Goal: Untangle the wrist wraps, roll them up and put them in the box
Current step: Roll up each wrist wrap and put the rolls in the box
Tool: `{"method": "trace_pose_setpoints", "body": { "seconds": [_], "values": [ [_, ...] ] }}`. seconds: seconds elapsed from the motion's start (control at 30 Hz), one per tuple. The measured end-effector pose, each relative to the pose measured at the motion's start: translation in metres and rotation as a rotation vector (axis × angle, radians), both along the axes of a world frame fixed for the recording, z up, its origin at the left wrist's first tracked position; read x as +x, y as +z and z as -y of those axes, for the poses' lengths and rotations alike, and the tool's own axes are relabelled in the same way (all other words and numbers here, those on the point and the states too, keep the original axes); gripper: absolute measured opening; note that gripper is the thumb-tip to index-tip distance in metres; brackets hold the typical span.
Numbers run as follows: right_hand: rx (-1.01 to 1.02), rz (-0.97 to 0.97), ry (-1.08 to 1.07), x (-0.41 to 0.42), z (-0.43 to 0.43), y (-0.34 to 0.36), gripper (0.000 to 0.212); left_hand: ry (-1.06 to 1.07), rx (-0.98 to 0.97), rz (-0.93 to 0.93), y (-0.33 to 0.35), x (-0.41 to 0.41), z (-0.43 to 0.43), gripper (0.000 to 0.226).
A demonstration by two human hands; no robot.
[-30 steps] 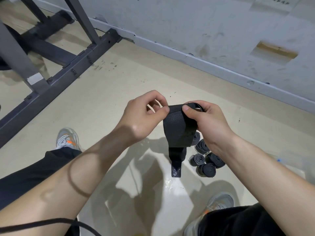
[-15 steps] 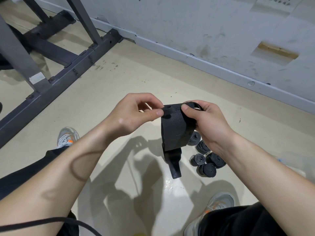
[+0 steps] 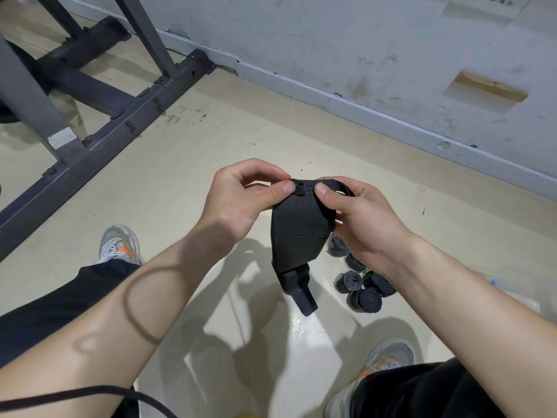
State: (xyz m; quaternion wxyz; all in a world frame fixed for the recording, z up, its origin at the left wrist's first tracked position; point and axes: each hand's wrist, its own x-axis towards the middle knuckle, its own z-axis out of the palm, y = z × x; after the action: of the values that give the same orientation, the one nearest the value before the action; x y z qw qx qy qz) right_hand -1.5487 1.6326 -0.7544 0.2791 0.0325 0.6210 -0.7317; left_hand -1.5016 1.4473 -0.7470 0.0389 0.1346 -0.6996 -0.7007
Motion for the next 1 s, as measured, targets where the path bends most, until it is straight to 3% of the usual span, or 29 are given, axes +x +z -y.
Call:
{"method": "trace_pose_setpoints", "body": {
  "seconds": [0.27,0.6,0.73,1.0],
  "values": [
    [0.011,-0.046,0.029,0.002,0.002,0.0,0.013,-0.062,0.117,0.047,-0.006,0.0,0.0,0.013],
    [0.042,-0.082,0.06,0.003,0.003,0.002,0.015,-0.026,-0.009,0.032,-0.003,0.003,-0.005,0.017],
    [0.172,-0.217,0.139,-0.005,-0.002,0.008,0.014,0.033,0.019,0.086,0.0,0.001,0.0,0.013],
    [0.217,-0.396,-0.028,-0.012,-0.006,0.013,0.019,0.089,-0.008,0.118,-0.001,0.0,0.001,0.012]
  ]
}}
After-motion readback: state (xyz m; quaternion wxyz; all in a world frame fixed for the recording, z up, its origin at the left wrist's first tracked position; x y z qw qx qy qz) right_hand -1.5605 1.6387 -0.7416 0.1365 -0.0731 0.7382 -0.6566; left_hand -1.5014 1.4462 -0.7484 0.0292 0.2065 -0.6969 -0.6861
